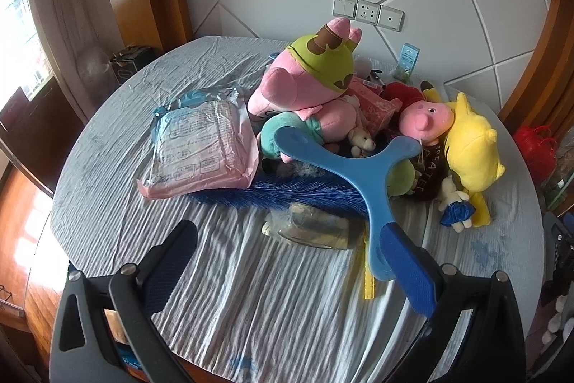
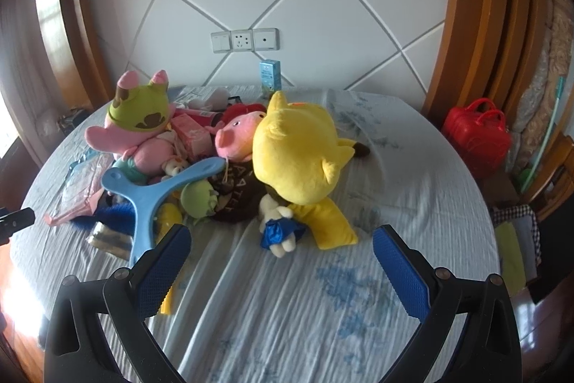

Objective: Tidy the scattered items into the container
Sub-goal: 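Move both tools toward the pink-green plush and close around it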

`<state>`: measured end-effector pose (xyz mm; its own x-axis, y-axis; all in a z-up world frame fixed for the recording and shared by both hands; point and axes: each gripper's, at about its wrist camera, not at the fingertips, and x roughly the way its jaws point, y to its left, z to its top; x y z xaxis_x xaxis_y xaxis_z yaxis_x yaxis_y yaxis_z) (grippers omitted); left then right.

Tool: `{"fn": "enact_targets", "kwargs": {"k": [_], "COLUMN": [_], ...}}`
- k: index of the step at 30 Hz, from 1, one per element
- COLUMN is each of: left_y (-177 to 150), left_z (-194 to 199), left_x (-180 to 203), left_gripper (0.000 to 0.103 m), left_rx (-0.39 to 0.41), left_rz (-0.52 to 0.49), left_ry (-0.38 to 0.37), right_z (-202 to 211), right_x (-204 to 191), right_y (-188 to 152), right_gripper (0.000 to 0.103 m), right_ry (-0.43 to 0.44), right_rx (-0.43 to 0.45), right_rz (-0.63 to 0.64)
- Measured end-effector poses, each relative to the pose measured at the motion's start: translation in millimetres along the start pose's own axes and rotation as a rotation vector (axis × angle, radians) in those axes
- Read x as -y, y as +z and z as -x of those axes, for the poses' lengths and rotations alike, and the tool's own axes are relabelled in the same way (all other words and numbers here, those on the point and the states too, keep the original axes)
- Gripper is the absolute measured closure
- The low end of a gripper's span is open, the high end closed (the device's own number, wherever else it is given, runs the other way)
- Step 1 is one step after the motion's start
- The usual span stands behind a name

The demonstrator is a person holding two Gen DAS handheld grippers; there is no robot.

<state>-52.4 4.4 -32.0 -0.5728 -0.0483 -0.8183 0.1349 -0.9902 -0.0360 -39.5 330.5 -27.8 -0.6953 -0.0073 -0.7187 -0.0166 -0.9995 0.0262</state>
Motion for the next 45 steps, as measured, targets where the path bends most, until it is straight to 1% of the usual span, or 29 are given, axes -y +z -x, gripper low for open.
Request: {"fn": "enact_targets", "kwargs": {"k": [2, 4, 6, 9, 11, 14, 16, 19, 23, 24, 25, 26, 28, 30, 33, 36, 39, 41, 43, 45], "left_y": [5.1, 11.2, 19.3, 35.4, 45.9, 61.3, 69.2, 80.0, 94.3, 99.8, 105.5, 111.1, 126.0, 141.0, 160.3, 178.4, 193.8, 201.8, 207.4, 209.6], "left_z": [-8.6, -19.8, -31.7, -49.1, -57.9, -65.4, -67.7, -72.4, -78.6, -85.5, -92.8, -100.0, -120.7, -142.2, -169.8, -195.3, -218.9, -233.0, -244.2, -252.6], "left_x": [3.4, 10.3, 14.2, 7.8, 1.0, -14.7, -28.6, -53.8, -87.6, -96.1, -104.6, -113.1, -126.5, -134.0, -135.5, -133.9, -135.0, -136.9, -136.1, -132.0], "left_gripper": [0.000, 0.000, 0.000, 0.000, 0.000, 0.000, 0.000, 0.000, 0.000, 0.000, 0.000, 0.000, 0.000, 0.000, 0.000, 0.000, 0.000, 0.000, 0.000, 0.000], "left_rx": [-0.011, -0.014, -0.016, -0.024, -0.008, 0.005, 0.013, 0.021, 0.032, 0.033, 0.033, 0.034, 0.016, -0.011, -0.044, -0.058, -0.079, -0.094, -0.108, -0.109], "left_rz": [-0.013, -0.057, -0.084, -0.070, -0.064, -0.052, -0.043, -0.034, -0.021, -0.027, -0.033, -0.040, -0.075, -0.125, -0.202, -0.231, -0.215, -0.198, -0.188, -0.199], "left_ry": [0.000, 0.006, -0.018, -0.062, -0.040, -0.025, -0.010, 0.019, 0.057, 0.046, 0.033, 0.020, -0.026, -0.058, -0.109, -0.142, -0.172, -0.184, -0.207, -0.213], "right_z": [-5.4, -5.7, -5.8, -7.5, -10.5, -21.7, -32.0, -49.5, -62.6, -65.8, -68.4, -71.0, -79.2, -92.2, -110.9, -125.1, -152.1, -173.3, -193.9, -216.2], "right_x": [2.3, 4.3, 6.9, 9.6, 8.7, -1.1, -14.5, -44.8, -96.0, -108.8, -122.6, -136.3, -157.2, -179.0, -210.5, -231.9, -243.6, -245.5, -249.5, -254.6], "right_y": [2.6, 3.8, 5.5, 9.8, 14.2, 22.3, 27.2, 36.9, 58.3, 63.6, 70.3, 77.0, 90.0, 103.9, 126.1, 146.4, 165.8, 175.1, 182.5, 187.7], "right_gripper": [0.000, 0.000, 0.000, 0.000, 0.000, 0.000, 0.000, 0.000, 0.000, 0.001, 0.001, 0.003, 0.015, 0.024, 0.024, 0.022, 0.001, 0.000, 0.000, 0.000], "right_ry": [0.007, -0.009, -0.035, -0.066, -0.082, -0.064, -0.016, 0.063, 0.127, 0.143, 0.132, 0.122, 0.121, 0.134, 0.147, 0.130, 0.098, 0.098, 0.120, 0.129], "right_rx": [-0.014, -0.016, -0.022, -0.038, -0.045, -0.054, -0.059, -0.063, -0.064, -0.064, -0.052, -0.039, -0.031, -0.044, -0.062, -0.063, -0.079, -0.084, -0.098, -0.117], "right_rz": [-0.013, -0.022, -0.036, -0.056, -0.054, -0.066, -0.060, -0.027, -0.012, -0.008, -0.004, 0.001, -0.041, -0.083, -0.129, -0.142, -0.160, -0.186, -0.205, -0.212]}}
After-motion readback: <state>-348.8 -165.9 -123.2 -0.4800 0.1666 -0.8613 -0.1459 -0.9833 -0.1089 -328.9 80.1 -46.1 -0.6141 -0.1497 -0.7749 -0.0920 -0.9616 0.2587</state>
